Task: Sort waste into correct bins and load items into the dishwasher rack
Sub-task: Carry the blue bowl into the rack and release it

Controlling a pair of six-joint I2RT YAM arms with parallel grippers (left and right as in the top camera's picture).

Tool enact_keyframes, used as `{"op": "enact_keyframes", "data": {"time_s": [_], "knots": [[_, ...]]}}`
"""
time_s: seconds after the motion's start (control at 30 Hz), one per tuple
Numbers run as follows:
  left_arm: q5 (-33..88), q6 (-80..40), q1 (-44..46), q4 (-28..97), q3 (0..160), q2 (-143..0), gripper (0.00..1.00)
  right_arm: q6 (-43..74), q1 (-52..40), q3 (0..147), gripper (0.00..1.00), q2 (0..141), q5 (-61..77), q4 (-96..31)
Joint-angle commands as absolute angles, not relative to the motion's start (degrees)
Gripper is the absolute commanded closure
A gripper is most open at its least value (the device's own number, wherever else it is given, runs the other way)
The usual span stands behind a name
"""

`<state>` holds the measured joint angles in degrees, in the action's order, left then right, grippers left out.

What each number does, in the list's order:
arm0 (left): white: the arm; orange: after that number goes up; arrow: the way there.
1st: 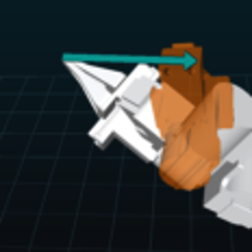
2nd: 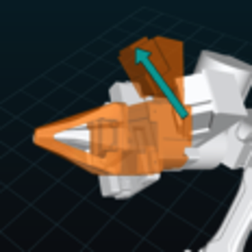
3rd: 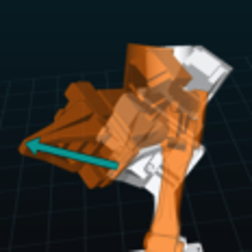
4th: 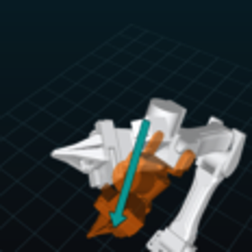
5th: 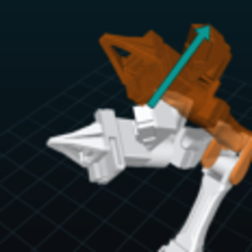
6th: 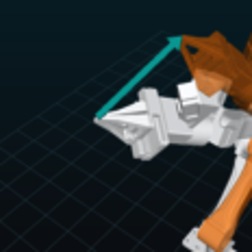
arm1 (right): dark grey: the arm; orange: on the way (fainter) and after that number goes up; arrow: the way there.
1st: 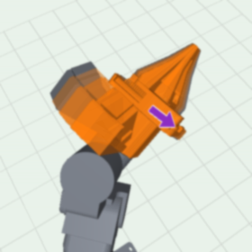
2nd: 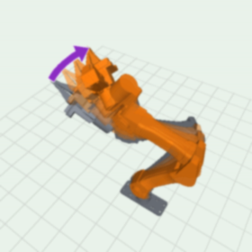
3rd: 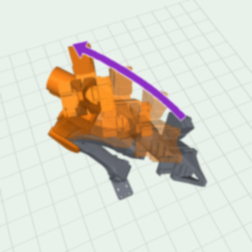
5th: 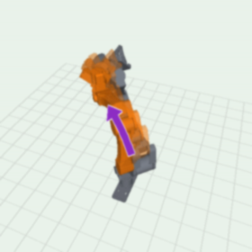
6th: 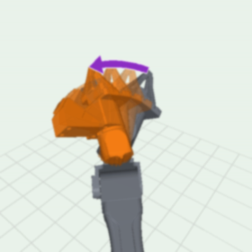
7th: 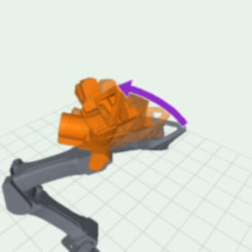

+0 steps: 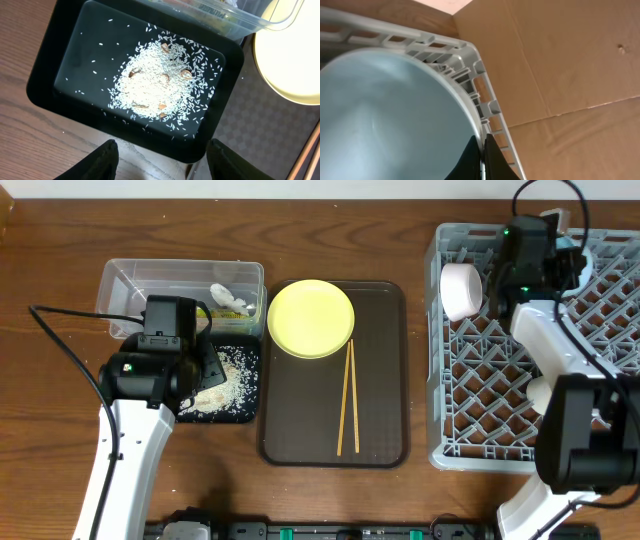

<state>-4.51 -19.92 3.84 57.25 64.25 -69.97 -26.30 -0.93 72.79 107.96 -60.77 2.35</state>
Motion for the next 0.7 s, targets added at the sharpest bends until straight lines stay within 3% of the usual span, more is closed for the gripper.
{"op": "enact_keyframes", "data": {"time_s": [0.0, 0.2, 0.4, 0.67], "knots": [[-5.04, -20.88, 3.55, 57.58, 63.99, -70.0, 0.41, -26.06, -3.01, 73.1, 0.99, 109.54, -61.67, 2.39], [-4.95, -20.88, 3.55, 57.6, 63.99, -70.0, 0.41, -25.08, -5.15, 73.06, 0.99, 110.61, -61.43, 1.58], [-4.95, -20.88, 3.55, 57.6, 63.99, -70.0, 0.41, -23.59, -7.68, 73.06, 0.76, 110.61, -61.45, -2.46], [-4.97, -20.88, 3.55, 57.6, 63.99, -70.0, 0.4, -13.08, -10.26, 73.06, 0.74, 110.59, -61.45, -10.66]]}}
